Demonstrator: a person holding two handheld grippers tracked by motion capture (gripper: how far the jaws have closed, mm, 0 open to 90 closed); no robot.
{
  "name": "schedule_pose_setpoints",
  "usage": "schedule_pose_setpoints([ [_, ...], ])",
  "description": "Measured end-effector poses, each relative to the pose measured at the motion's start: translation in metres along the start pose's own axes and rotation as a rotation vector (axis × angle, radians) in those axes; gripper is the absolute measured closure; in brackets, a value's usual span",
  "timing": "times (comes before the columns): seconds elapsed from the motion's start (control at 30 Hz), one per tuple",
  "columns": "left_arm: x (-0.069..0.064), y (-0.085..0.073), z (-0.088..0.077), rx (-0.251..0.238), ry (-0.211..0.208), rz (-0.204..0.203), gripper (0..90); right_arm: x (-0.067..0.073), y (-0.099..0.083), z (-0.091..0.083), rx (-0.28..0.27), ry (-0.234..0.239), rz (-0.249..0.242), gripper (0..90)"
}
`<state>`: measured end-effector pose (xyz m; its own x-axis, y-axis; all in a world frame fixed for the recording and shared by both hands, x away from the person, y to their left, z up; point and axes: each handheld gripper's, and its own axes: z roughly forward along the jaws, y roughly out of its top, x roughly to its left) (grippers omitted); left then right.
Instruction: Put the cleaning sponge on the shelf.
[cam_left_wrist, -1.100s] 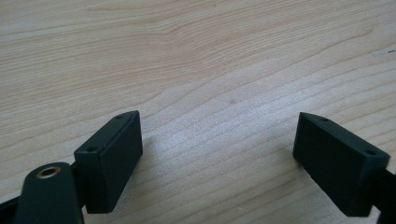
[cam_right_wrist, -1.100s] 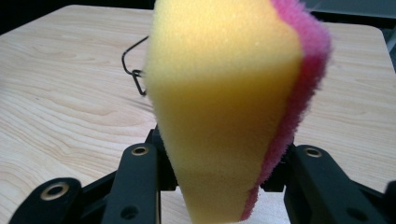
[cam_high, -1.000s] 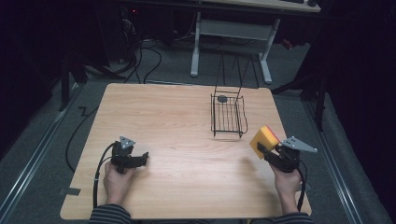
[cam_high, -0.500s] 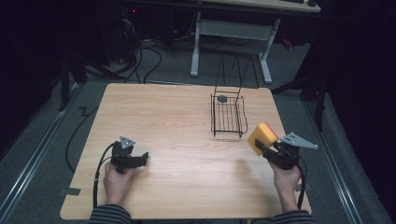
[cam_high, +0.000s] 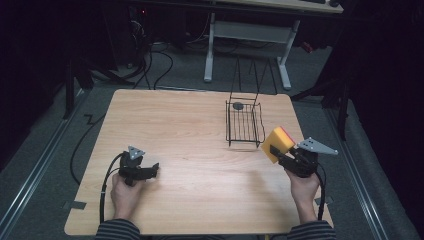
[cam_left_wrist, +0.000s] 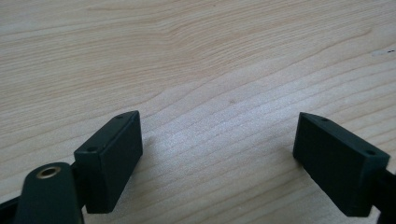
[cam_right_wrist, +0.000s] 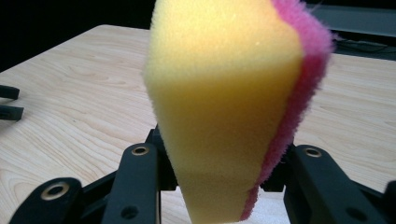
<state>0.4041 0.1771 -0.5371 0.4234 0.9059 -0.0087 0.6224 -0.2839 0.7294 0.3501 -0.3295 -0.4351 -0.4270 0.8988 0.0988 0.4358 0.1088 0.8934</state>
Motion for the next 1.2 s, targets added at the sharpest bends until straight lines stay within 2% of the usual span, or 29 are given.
schedule_pose_setpoints([
  [0.6, 0.000, 0.000, 0.000, 0.000, 0.000, 0.000, 16.3, 0.007, 0.019, 0.012, -0.003, 0.021, -0.024, 60.3],
  [0.9, 0.000, 0.000, 0.000, 0.000, 0.000, 0.000, 16.3, 0.004, 0.023, 0.020, 0.000, 0.026, -0.001, 60.3],
  [1.2, 0.000, 0.000, 0.000, 0.000, 0.000, 0.000, 16.3, 0.005, 0.033, 0.029, -0.001, 0.026, -0.007, 60.4],
])
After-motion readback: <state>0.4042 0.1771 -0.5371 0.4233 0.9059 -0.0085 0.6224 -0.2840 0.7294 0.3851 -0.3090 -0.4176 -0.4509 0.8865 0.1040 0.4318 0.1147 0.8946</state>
